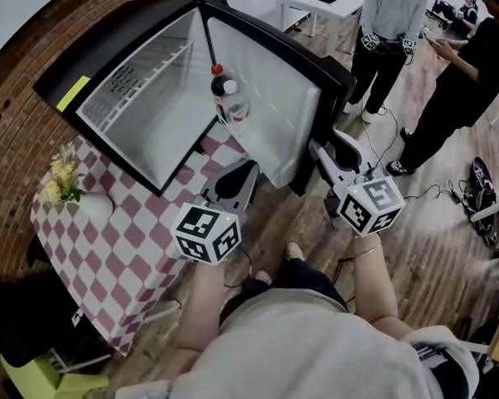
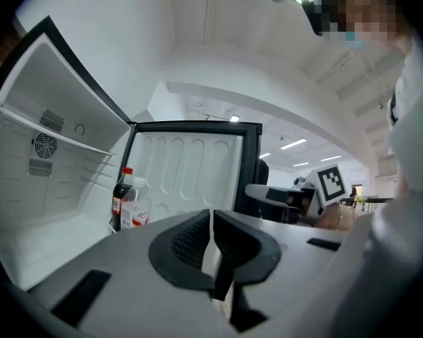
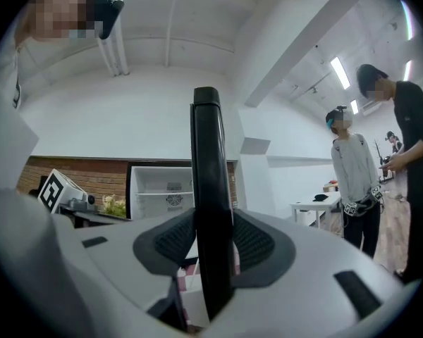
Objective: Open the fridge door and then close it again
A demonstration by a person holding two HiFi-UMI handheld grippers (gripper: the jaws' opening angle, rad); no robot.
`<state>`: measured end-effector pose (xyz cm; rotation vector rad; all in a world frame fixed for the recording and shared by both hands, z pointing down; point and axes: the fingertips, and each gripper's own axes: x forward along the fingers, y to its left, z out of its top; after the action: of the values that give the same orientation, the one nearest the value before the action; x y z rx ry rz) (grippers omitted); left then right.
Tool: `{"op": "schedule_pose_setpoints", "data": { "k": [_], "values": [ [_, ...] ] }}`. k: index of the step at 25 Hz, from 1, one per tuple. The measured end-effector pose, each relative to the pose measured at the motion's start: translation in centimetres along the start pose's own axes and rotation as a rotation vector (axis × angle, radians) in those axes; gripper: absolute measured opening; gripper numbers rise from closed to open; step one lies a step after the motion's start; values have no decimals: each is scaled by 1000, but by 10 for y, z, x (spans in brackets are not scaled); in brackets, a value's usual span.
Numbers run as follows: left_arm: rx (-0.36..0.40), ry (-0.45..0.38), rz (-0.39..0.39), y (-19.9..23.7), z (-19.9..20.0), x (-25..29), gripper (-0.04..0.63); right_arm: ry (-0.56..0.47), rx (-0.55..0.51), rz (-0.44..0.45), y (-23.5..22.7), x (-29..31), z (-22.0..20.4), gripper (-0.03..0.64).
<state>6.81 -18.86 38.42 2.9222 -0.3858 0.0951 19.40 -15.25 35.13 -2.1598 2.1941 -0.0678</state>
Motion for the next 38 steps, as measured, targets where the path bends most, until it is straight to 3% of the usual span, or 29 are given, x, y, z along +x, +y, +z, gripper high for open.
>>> {"op": "schedule_pose_setpoints", "data": {
  "k": [11, 17, 24, 38],
  "values": [
    [-8, -37, 109, 18, 1, -49, 18, 21, -3, 143, 73, 17, -8, 181],
    [-4, -57, 204, 39, 7, -86, 18, 62, -70, 202, 126, 32, -12, 204],
    [-7, -92, 326, 76, 16, -128, 18, 65, -49, 424, 191, 55, -16, 210],
    [3, -104, 501, 128, 26, -188, 18, 51, -39, 632, 268, 109, -12, 172]
  ]
}}
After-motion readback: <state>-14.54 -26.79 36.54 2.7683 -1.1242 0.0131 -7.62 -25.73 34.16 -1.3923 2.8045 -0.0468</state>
